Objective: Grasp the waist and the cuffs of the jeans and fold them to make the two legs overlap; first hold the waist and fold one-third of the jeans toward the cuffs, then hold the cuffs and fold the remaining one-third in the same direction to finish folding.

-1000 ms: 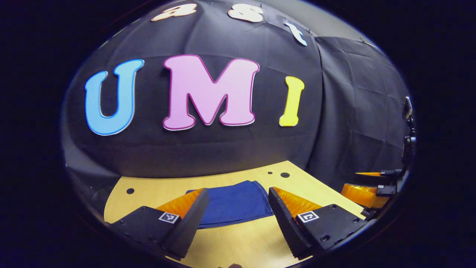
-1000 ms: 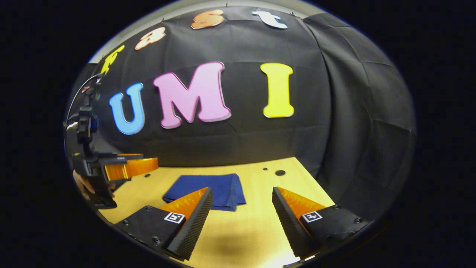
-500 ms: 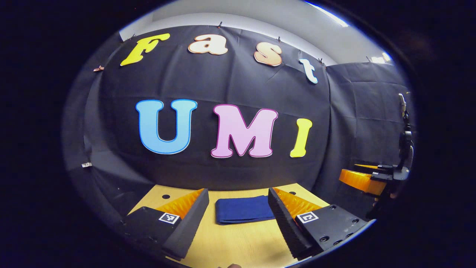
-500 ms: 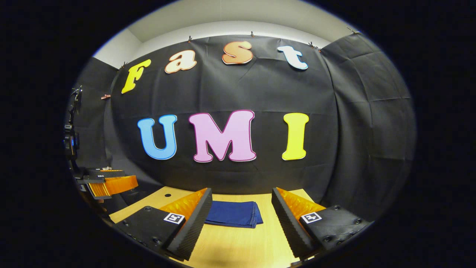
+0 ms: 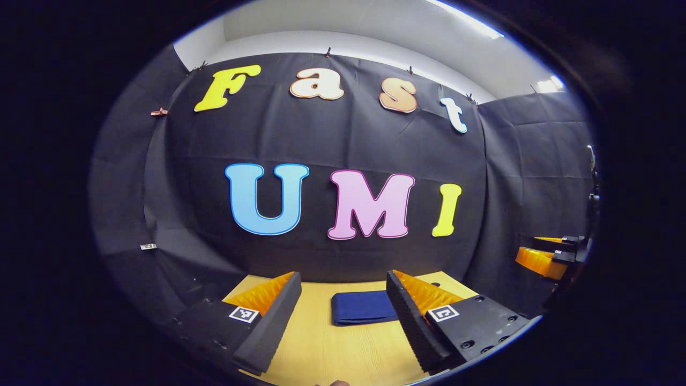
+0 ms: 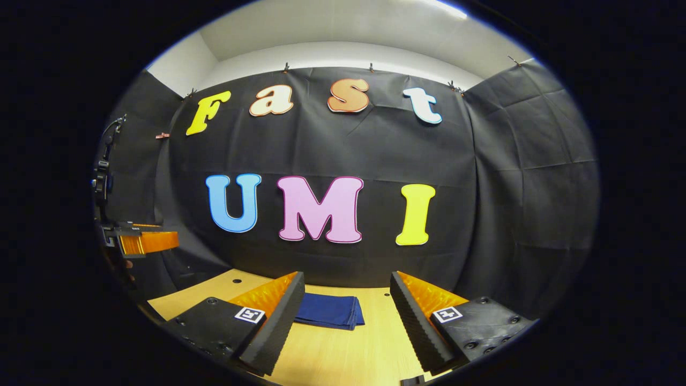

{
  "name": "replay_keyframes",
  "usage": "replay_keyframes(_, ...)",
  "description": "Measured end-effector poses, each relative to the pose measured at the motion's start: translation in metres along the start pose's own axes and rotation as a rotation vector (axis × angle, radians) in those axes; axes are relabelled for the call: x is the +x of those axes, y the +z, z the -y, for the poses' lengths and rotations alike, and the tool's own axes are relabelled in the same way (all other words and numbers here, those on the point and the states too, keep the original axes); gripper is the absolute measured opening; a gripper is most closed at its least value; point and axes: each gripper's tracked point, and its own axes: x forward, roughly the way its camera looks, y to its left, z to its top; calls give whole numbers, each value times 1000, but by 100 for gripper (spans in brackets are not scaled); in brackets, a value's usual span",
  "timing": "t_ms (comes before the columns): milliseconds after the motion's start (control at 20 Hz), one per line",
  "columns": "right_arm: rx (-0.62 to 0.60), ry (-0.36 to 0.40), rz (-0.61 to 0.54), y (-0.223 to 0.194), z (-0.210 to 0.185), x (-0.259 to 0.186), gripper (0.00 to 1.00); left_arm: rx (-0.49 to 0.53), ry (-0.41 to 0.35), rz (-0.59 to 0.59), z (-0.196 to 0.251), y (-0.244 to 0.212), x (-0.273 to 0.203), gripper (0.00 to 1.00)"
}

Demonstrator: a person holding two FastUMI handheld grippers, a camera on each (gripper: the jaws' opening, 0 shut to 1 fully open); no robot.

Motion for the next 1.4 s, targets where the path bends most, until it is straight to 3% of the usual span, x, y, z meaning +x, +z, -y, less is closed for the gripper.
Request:
replay_keyframes(1100,-15,70,-50,-17,-13,20,98,-16,41,-19,-14,-4,-3,98)
replay_keyframes(1400,-41,91,-63,-27,-20,25,98,-75,0,-20,-12,-8,-8,99)
